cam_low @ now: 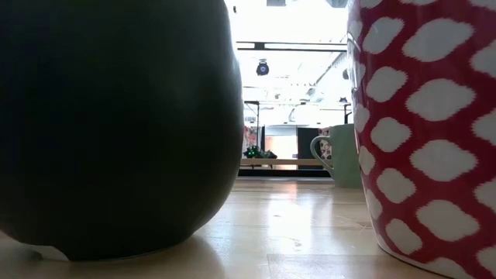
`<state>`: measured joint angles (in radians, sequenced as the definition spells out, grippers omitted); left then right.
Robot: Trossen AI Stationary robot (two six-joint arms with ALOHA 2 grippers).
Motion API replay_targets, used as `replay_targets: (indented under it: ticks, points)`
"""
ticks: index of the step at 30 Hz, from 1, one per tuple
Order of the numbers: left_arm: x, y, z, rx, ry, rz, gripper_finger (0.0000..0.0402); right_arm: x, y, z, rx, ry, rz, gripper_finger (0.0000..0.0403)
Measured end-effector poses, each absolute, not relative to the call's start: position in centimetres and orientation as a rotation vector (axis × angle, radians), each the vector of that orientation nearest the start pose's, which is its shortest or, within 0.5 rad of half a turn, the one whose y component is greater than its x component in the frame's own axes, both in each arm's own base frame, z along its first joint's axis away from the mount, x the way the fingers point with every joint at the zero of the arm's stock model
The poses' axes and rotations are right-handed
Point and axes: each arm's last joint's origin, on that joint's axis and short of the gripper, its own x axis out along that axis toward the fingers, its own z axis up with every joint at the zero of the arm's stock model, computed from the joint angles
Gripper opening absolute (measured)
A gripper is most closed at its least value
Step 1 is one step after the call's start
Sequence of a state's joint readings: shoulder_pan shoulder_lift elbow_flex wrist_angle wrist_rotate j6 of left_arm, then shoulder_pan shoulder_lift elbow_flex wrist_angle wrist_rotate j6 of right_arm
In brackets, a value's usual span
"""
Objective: Place coffee mugs
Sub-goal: Put the orange mug on the shelf
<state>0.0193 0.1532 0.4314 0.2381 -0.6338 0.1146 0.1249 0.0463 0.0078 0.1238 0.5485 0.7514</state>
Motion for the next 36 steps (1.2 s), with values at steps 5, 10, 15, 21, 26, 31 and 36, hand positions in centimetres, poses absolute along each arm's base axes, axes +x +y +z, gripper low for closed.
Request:
replay_targets:
  ticks: [5, 10, 15, 21, 26, 31, 36]
  points:
    - [5.8, 2.3, 34.6, 0.091, -0.096, 0.873, 0.0168, 9.7, -0.3, 17.4, 0.766, -0.237, -0.373, 0.0135]
    - [6.2, 2.4, 37.2, 0.146, 0.128, 0.895, 0.0168, 9.7, -0.3, 17.4, 0.776, -0.239, -0.372, 0.0135]
    - [6.8, 2.4, 38.5, 0.108, 0.244, 0.930, 0.0168, 9.7, -0.3, 17.4, 0.762, -0.236, -0.375, 0.0135]
    - [7.6, 2.9, 39.0, 0.070, 0.333, 0.938, 0.0168, 9.7, -0.3, 17.4, 0.692, -0.221, -0.380, 0.0135]
    - [9.1, 3.7, 38.2, 0.002, 0.450, 0.872, 0.0158, 9.7, -0.3, 17.4, 0.692, -0.214, -0.360, 0.0135]
    - [11.3, 5.8, 37.0, 0.033, 0.626, 0.878, 0.0132, 9.7, -0.1, 17.4, 0.690, -0.198, -0.316, 0.0135]
    - [12.5, 8.4, 36.0, 0.045, 0.757, 0.918, 0.0118, 9.8, -0.1, 17.4, 0.699, -0.192, -0.293, 0.0135]
